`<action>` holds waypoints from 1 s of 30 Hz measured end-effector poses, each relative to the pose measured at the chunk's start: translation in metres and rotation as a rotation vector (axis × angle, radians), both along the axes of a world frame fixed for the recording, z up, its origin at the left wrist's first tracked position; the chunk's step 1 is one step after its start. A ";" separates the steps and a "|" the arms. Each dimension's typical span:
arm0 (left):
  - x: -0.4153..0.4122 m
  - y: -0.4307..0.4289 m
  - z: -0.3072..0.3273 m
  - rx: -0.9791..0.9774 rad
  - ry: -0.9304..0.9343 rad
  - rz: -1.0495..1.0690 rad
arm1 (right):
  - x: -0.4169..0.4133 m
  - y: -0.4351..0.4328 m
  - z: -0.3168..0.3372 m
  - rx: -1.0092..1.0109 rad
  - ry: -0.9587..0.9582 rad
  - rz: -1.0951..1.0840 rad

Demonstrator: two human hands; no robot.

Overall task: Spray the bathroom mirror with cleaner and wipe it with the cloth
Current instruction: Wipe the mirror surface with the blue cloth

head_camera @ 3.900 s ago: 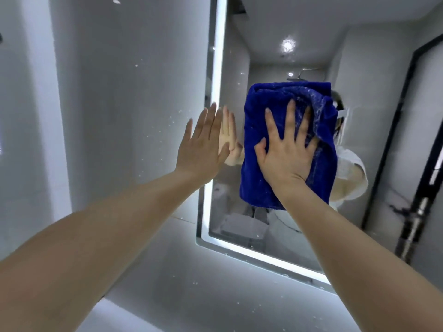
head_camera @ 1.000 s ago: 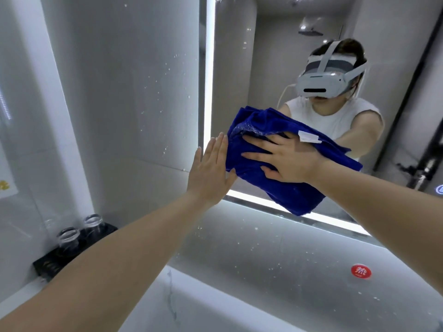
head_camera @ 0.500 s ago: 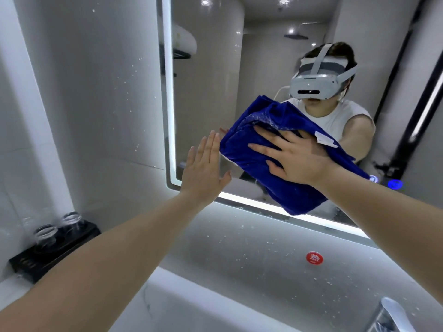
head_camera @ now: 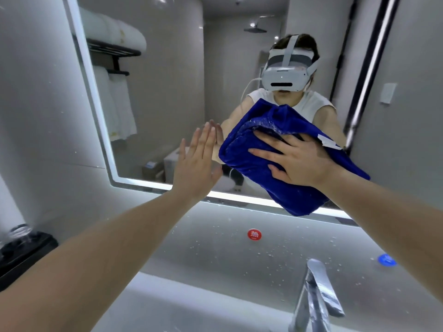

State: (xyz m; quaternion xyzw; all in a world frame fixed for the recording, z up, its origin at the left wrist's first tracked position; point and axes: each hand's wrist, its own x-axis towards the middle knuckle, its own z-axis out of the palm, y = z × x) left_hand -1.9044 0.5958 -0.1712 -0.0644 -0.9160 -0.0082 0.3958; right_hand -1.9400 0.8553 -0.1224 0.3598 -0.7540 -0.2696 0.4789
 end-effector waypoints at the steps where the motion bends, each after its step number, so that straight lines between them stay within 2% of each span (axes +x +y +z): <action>1: 0.000 0.009 0.001 -0.012 0.004 0.002 | 0.001 0.011 -0.001 0.004 0.003 -0.010; 10: 0.000 0.110 0.016 -0.075 0.015 -0.111 | 0.015 0.101 -0.001 0.004 0.006 -0.025; 21: 0.003 0.193 0.011 -0.154 0.044 -0.099 | 0.029 0.229 -0.007 -0.024 -0.015 -0.059; 25: 0.007 0.227 0.011 -0.274 0.105 -0.122 | 0.031 0.274 -0.010 -0.061 0.013 -0.067; 30: 0.005 0.275 0.022 -0.309 0.166 -0.203 | 0.038 0.321 -0.018 -0.101 0.021 -0.117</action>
